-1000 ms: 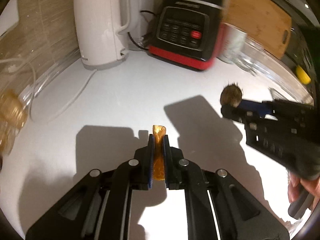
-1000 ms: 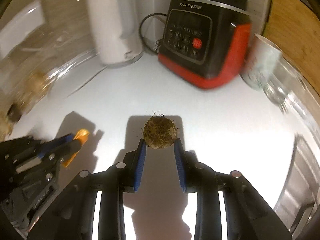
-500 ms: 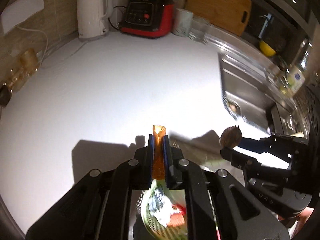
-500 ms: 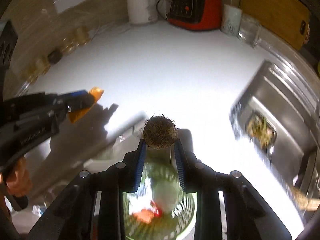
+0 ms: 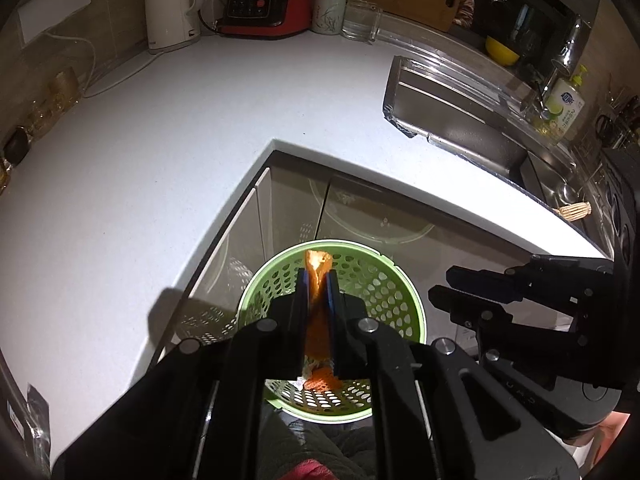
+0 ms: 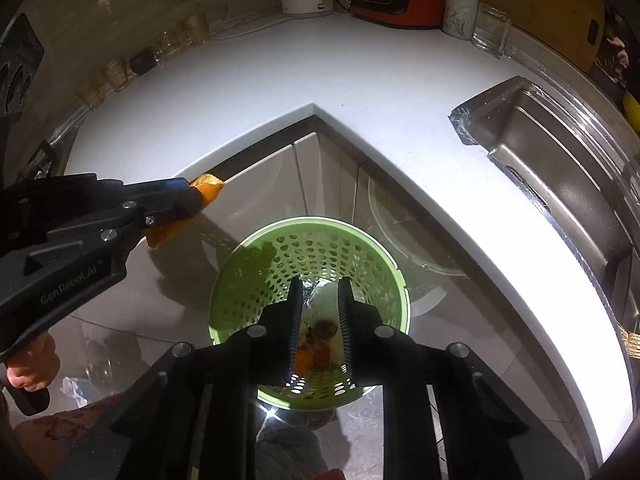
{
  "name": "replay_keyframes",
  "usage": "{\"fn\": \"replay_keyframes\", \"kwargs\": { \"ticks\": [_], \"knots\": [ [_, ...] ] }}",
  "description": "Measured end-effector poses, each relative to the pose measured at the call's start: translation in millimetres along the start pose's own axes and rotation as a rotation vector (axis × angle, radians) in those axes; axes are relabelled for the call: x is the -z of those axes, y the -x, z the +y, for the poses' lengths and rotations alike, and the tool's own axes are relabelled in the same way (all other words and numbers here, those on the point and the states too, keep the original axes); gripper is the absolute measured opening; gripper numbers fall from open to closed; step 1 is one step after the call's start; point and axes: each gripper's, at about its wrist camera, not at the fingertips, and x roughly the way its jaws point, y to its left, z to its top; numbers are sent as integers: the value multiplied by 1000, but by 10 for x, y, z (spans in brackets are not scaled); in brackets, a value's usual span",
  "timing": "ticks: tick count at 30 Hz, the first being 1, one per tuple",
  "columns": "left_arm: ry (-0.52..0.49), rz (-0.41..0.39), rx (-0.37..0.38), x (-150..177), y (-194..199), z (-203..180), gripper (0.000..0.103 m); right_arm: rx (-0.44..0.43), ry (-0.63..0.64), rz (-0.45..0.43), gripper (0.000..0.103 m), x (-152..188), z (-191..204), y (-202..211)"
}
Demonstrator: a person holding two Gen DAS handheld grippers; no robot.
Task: Collect trash
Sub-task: 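Carry the crust piece and walnut over the green basket with both grippers, then open the left gripper to drop the crust while the right gripper drops the walnut into the basket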
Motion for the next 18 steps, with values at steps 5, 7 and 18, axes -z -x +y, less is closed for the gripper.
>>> {"fn": "replay_keyframes", "kwargs": {
  "ticks": [5, 7, 18],
  "knots": [
    [33, 25, -17, 35, -33, 152, 9, -15, -7, 22, 17, 16, 20, -150],
    [36, 25, -29, 45, -20, 187, 9, -20, 0, 18, 17, 11, 47, -142],
    [-20, 107, 28, 133, -313, 59, 9, 24, -35, 2, 17, -20, -85, -52]
  ]
}}
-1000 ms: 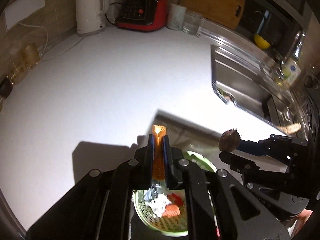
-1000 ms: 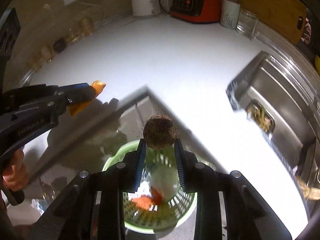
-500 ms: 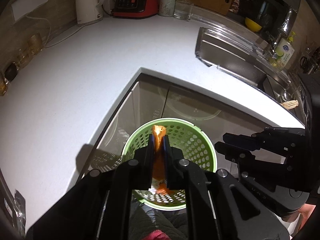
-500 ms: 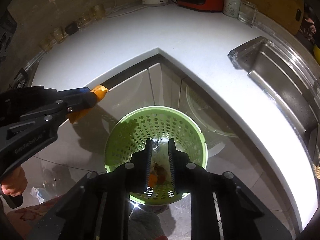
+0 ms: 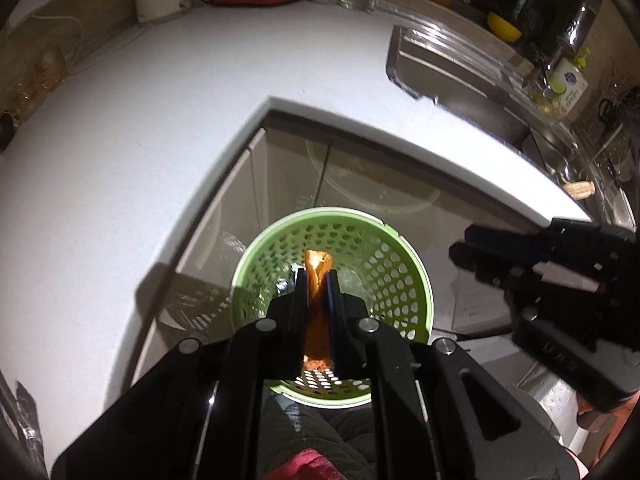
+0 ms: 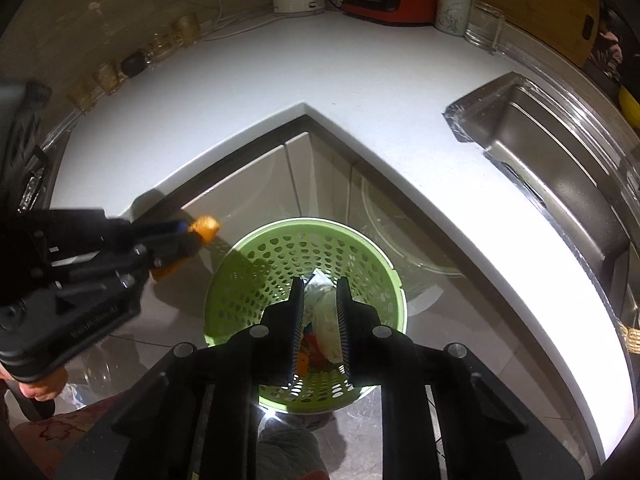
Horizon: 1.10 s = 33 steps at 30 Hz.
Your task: Collect trash
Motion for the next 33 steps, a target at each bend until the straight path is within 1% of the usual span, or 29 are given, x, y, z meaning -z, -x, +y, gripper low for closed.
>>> {"fn": "replay_keyframes", "kwargs": {
  "ticks": [3, 5, 6, 7, 8, 9, 10, 13, 14, 17, 20, 21, 23, 25, 26, 27, 28, 29, 30, 31, 33],
  "knots": [
    [-33, 65, 18, 75, -257, -73, 10, 18, -24, 14, 17, 25, -82, -25],
    [-31, 106, 38, 127, -418, -90, 11, 28, -44, 28, 17, 55, -145, -54],
    [-26, 126, 56, 150, -486, -89, 15, 31, -54, 36, 18, 71, -171, -71],
    [-17, 155, 85, 185, -578, -86, 21, 34, -64, 46, 18, 90, -199, -92],
    [-7, 173, 91, 212, -634, -59, 26, 36, -73, 54, 18, 108, -220, -110],
    [4, 187, 93, 235, -686, -54, 40, 36, -78, 59, 18, 121, -232, -121],
    [8, 197, 97, 263, -730, -49, 51, 37, -84, 67, 17, 139, -245, -138],
    [4, 220, 86, 310, -788, -48, 62, 37, -93, 82, 19, 183, -258, -170],
    [4, 224, 81, 320, -792, -50, 63, 36, -94, 85, 20, 193, -257, -174],
    [-2, 212, 62, 309, -738, -33, 65, 35, -95, 87, 22, 213, -245, -167],
    [-11, 182, 27, 276, -623, -34, 67, 38, -96, 81, 26, 214, -237, -140],
    [-15, 164, 8, 256, -563, -40, 72, 38, -99, 76, 28, 212, -243, -124],
    [-20, 123, -27, 228, -443, -35, 75, 36, -107, 65, 31, 209, -263, -87],
    [-26, 74, -65, 192, -286, -19, 83, 37, -116, 51, 38, 206, -283, -48],
    [-27, 50, -84, 175, -203, -7, 85, 39, -119, 45, 40, 203, -294, -35],
    [-26, 26, -102, 158, -129, 9, 88, 40, -123, 38, 46, 201, -304, -20],
    [-23, -2, -122, 141, -47, 13, 90, 42, -127, 31, 55, 204, -320, -9],
    [-21, -23, -140, 107, 19, 20, 92, 46, -132, 25, 59, 210, -335, -4],
    [-18, -44, -161, 93, 80, 25, 95, 49, -138, 22, 67, 215, -344, -7],
    [-15, -59, -176, 76, 114, 38, 95, 47, -145, 23, 73, 225, -360, -20],
    [-6, -72, -198, 40, 146, 65, 95, 37, -152, 32, 81, 240, -379, -57]
  ]
}}
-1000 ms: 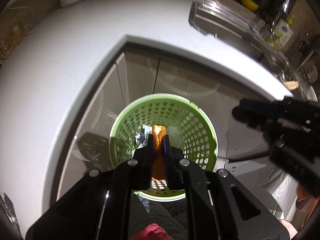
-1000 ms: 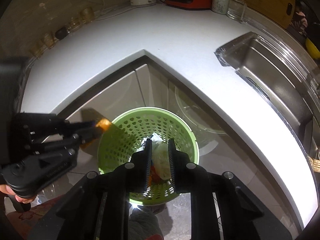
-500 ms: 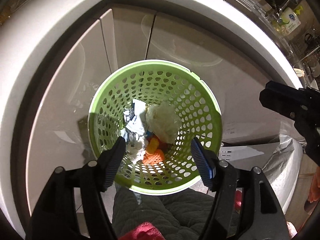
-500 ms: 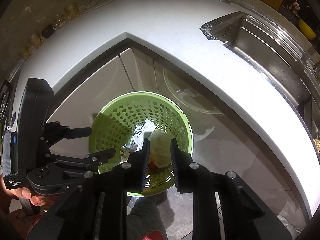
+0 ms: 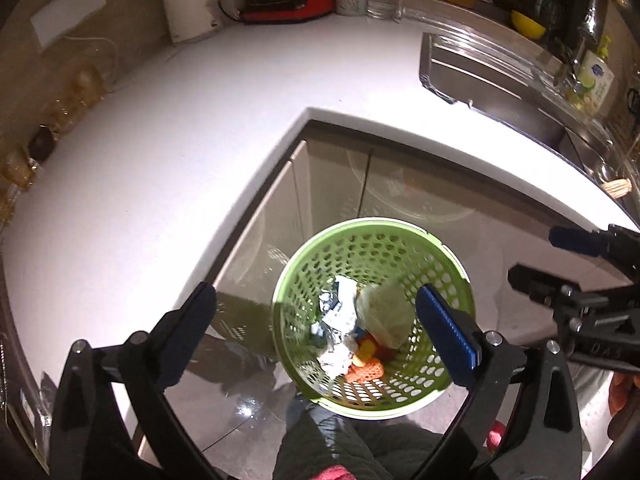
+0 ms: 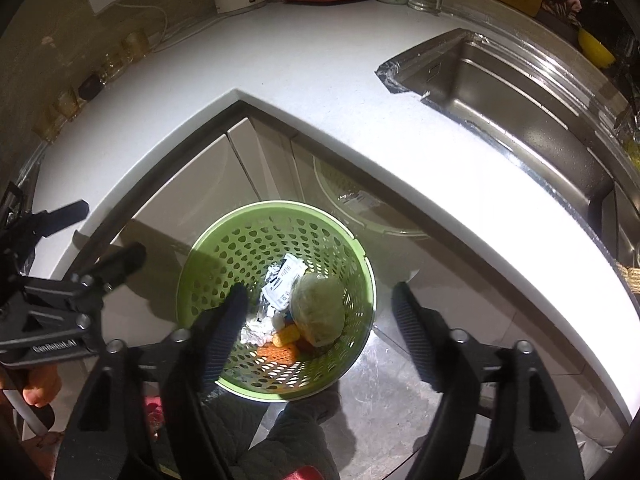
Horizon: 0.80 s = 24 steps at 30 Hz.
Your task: Collect trash
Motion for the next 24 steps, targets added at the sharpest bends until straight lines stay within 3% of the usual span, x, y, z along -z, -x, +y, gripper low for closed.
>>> {"fn": "replay_keyframes", "kwargs": {
  "ticks": [4, 8, 14, 24],
  "knots": [
    [9, 29, -18, 1, -39, -16, 95, 4, 6, 23, 92, 48, -8, -101],
    [5, 40, -53, 46, -75, -69, 95, 4, 7, 40, 93, 76, -24, -150],
    [-2, 28, -43, 41, -28, -113, 95, 8, -4, 33, 96, 65, -81, -117],
    [13, -45, -70, -117, 222, -108, 95, 1, -12, -7, 100, -34, -105, 79]
  ]
}}
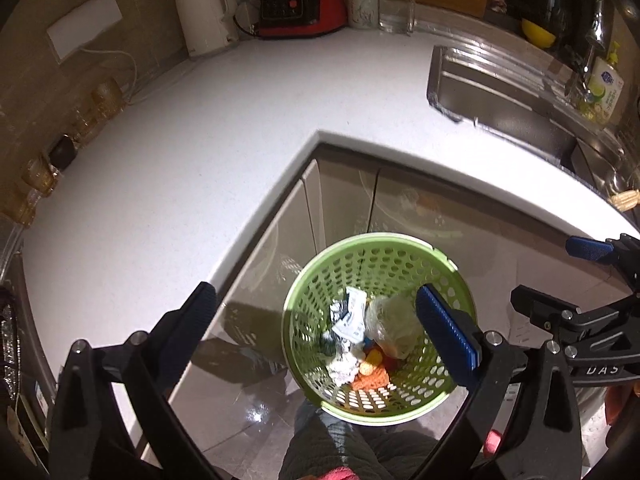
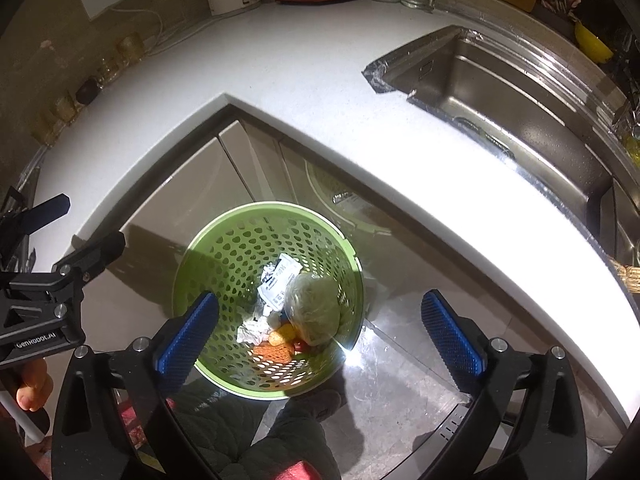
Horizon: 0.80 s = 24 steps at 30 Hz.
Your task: Collect trash
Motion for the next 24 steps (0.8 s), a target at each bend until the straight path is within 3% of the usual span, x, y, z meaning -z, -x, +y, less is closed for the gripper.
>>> {"fn": "replay_keyframes", "kwargs": {
  "ticks": [3, 9, 15, 20, 24],
  "knots": [
    [11, -57, -24, -107, 203, 54, 95, -10, 8, -34, 100, -92, 34, 175],
    [57, -141, -36, -444, 718, 241, 95, -4, 73, -183, 100, -446, 197, 797],
    [163, -240, -124, -877, 1352, 559, 95, 3, 150, -366, 100, -885, 414, 1492],
    [191, -386, -216, -1189, 1946, 758, 95, -9, 200, -541, 100, -1244, 610, 2178],
    [211, -467, -308, -1294, 2256, 799, 95, -22, 204, -621, 101, -1376, 696, 2529]
  ]
}}
